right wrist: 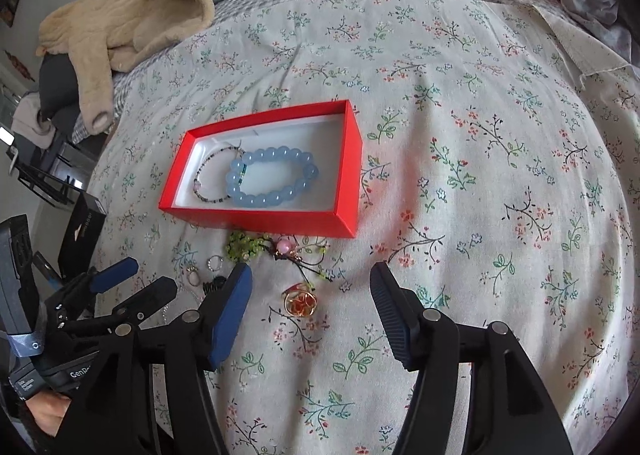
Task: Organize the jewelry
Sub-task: 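Withdraw both open tools from the red box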
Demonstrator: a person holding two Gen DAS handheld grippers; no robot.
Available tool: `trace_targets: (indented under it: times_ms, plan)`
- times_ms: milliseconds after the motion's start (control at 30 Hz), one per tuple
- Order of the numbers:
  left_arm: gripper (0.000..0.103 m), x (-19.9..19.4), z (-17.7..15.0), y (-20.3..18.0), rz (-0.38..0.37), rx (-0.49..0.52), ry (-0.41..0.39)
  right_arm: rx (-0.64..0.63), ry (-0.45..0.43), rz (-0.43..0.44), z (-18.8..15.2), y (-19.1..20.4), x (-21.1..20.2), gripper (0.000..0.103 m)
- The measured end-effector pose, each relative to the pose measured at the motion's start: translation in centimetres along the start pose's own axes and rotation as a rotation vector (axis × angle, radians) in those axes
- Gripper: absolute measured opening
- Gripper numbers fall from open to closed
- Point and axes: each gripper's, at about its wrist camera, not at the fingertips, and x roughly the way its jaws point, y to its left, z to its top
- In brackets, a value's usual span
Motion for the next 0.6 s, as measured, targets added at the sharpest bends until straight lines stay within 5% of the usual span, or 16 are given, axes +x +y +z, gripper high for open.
trace_targets:
  times_ms: [233, 400, 600]
  plan:
    - [0.086, 0.6, -2.1, 0.7, 0.01, -0.03, 0.051, -0.017, 0.058, -0.074, -1.3, -0.1, 1.5, 0.066]
    - [0.086, 1.1, -3.4, -0.2, -0.005, -0.04, 0.012, -0.021, 0.08, -0.099, -1.8, -0.4, 2.2, 0.066]
    - [0.066, 2.2, -4.0, -1.9, -0.057, -0.009, -0.021, -0.029, 0.087, -0.113, -2.1, -0.8, 2.4, 0.066]
